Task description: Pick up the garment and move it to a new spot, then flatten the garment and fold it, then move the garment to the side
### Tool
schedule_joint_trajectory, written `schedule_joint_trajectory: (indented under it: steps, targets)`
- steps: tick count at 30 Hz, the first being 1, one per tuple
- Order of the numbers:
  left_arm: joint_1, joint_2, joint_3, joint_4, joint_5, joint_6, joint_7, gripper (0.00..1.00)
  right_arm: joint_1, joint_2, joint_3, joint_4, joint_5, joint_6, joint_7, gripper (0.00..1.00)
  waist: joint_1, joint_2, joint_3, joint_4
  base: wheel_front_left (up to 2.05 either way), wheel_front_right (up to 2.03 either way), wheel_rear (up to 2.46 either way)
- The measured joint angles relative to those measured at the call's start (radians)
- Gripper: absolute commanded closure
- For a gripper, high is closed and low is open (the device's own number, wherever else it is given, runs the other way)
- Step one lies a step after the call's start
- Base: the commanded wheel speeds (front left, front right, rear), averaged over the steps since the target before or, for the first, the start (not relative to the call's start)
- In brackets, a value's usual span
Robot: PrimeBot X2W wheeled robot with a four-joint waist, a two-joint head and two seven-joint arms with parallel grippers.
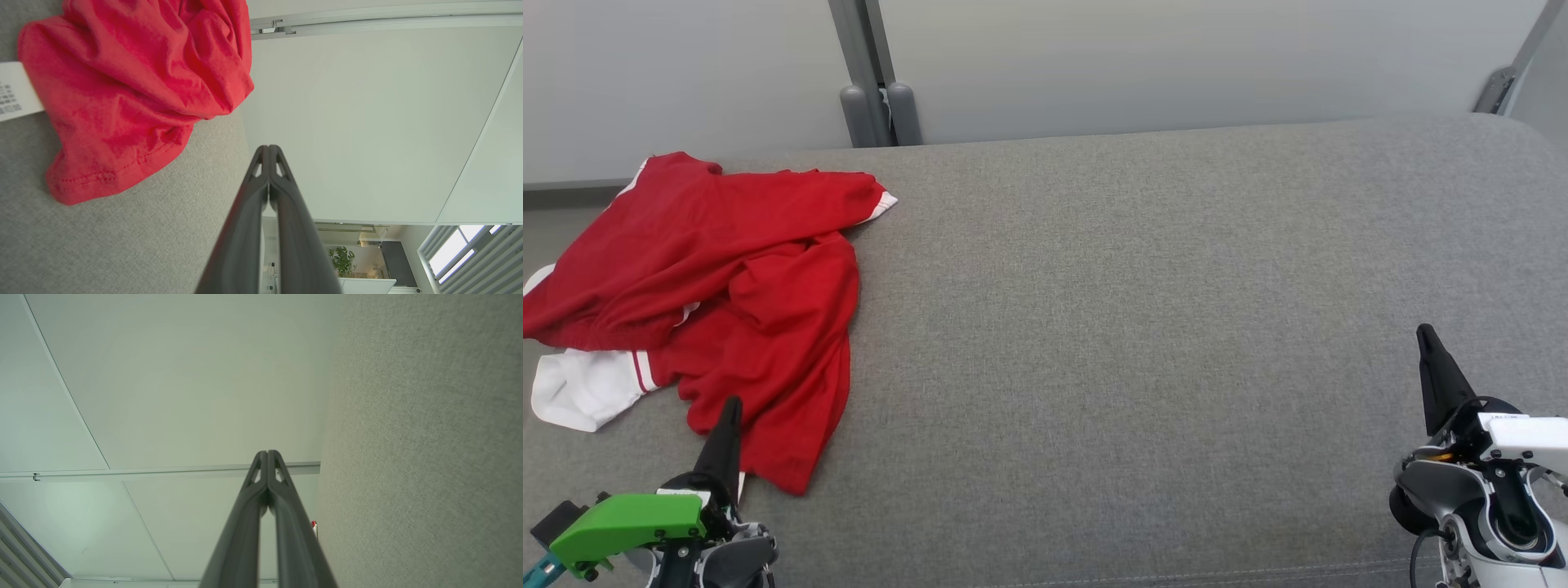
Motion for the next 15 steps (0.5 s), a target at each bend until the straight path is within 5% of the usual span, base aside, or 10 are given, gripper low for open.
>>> schedule_joint_trajectory:
  steps: [15]
  targets:
    - [0.0, -0.001, 0.001, 0.0, 0.0, 0.0, 0.0, 1.0, 0.0, 0.0, 0.0, 0.0, 0.0, 0.0, 0.0, 1.0, 0.0, 0.0, 0.0, 0.0, 0.0, 0.0, 0.0]
